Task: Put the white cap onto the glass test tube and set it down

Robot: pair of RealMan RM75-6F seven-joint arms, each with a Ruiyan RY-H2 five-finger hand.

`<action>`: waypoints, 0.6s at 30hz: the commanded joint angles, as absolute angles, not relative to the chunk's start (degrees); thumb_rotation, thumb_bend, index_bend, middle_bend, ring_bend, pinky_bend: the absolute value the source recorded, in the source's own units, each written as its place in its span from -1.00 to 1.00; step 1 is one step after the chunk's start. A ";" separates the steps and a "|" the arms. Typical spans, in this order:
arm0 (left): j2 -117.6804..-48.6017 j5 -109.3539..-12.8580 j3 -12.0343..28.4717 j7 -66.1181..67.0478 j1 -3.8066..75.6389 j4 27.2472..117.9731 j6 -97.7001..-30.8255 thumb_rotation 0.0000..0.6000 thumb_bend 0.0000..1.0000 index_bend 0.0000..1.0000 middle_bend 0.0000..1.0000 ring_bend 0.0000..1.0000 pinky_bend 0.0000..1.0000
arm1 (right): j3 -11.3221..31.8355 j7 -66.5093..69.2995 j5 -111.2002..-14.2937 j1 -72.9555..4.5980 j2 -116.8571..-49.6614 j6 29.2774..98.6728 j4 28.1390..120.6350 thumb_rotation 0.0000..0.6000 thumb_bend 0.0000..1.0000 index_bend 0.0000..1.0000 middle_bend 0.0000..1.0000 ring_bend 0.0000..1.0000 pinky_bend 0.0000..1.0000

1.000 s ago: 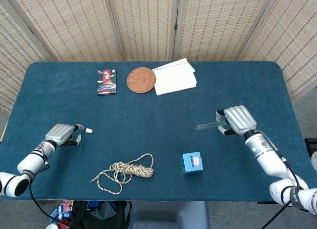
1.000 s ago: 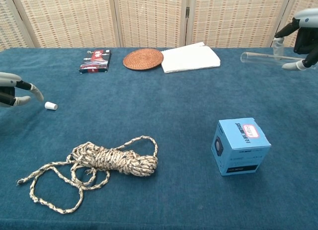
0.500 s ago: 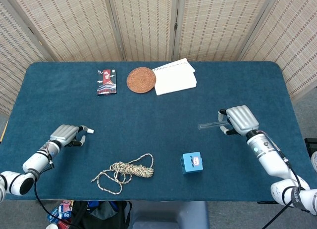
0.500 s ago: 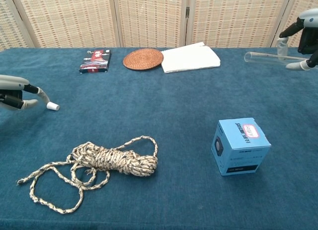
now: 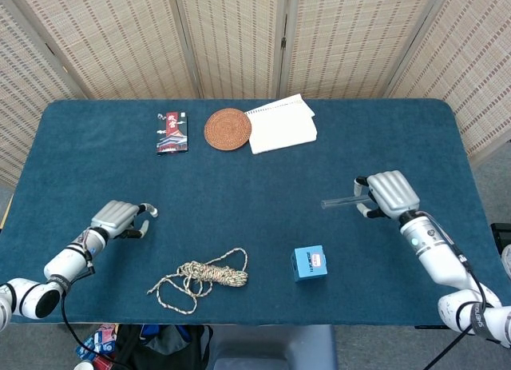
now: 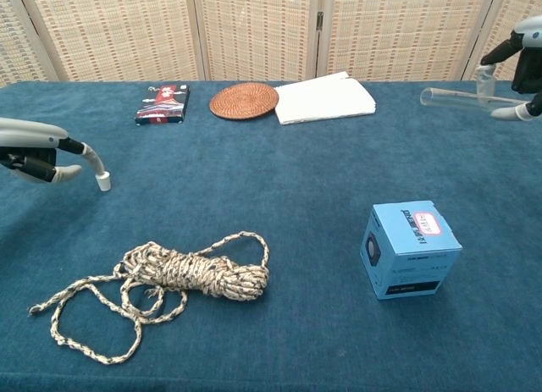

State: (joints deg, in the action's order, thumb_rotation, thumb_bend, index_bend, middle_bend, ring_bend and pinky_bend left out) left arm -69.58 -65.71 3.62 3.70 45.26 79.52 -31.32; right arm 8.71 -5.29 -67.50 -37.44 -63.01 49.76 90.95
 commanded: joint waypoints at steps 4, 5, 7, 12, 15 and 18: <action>-69.18 -64.30 3.32 6.10 45.32 80.62 -33.69 -0.31 0.14 -0.64 0.94 0.93 1.00 | 8.69 -4.87 -67.74 -37.28 -62.91 49.85 90.82 1.00 0.08 0.60 1.00 1.00 1.00; -68.94 -64.01 3.36 6.67 45.25 80.91 -34.43 -0.32 0.14 -0.65 0.94 0.92 1.00 | 8.70 -4.81 -67.79 -37.24 -62.89 49.91 90.81 1.00 0.08 0.60 1.00 1.00 1.00; -68.37 -63.68 3.63 7.04 44.99 81.65 -35.76 -0.35 0.14 -0.68 0.92 0.89 1.00 | 8.71 -4.73 -67.84 -37.18 -62.88 50.01 90.79 1.00 0.08 0.60 1.00 1.00 1.00; -66.76 -65.39 4.74 6.86 43.29 83.37 -41.72 -0.43 0.13 -0.76 0.65 0.58 0.87 | 8.71 -4.52 -68.25 -37.00 -62.77 50.35 91.02 1.00 0.08 0.60 1.00 1.00 1.00; -66.03 -67.43 5.03 5.52 42.49 83.35 -43.77 -0.10 0.06 -0.78 0.22 0.19 0.64 | 8.68 -4.49 -68.57 -36.89 -62.68 50.59 91.32 1.00 0.08 0.60 1.00 1.00 1.00; -65.54 -69.19 4.96 4.74 42.17 82.99 -44.65 0.71 -0.11 -0.78 -0.22 -0.26 0.12 | 8.69 -4.40 -68.76 -36.70 -62.59 50.93 91.61 1.00 0.08 0.60 1.00 1.00 1.00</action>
